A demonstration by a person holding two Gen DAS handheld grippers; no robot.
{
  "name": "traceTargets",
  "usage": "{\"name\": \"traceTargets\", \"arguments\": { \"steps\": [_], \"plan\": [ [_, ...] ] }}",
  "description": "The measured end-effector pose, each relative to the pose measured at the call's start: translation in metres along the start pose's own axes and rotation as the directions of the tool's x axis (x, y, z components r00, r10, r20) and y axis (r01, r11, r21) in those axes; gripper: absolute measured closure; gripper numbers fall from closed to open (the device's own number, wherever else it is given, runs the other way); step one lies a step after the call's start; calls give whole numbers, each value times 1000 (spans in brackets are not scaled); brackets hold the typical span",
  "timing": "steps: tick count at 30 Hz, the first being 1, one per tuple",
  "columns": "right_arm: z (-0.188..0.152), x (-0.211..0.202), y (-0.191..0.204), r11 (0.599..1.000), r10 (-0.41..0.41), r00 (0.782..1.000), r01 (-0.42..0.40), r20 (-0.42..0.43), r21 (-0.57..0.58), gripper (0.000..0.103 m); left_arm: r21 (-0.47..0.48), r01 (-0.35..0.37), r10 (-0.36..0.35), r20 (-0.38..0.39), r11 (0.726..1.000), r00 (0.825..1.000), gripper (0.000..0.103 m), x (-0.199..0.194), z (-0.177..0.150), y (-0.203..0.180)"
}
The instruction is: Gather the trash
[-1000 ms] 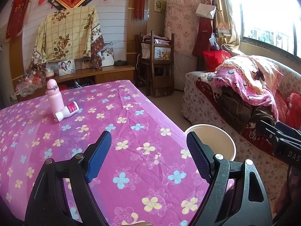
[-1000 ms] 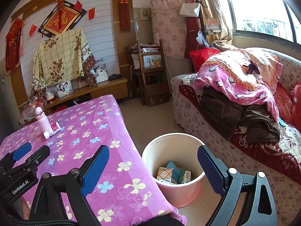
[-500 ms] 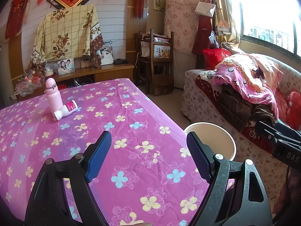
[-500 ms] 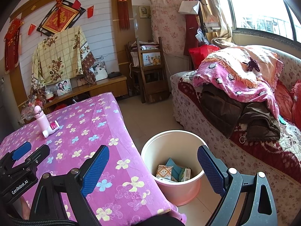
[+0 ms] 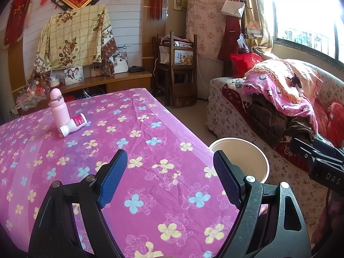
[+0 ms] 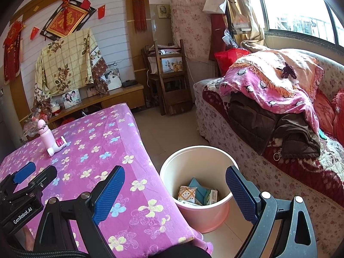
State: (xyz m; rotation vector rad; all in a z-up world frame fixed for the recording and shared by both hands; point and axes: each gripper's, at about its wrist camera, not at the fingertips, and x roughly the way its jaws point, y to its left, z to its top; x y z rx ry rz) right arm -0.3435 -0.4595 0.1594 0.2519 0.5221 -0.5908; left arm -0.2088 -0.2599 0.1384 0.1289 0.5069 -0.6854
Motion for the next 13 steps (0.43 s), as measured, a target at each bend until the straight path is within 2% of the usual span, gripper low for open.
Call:
{"name": "traceTargets", "arguments": {
  "steps": [13],
  "plan": [
    [-8,4,4,1000,2,1000,-2,-15,-5,10,49,-11,9,38,999,999,21,-4,-4,-2]
  ]
}}
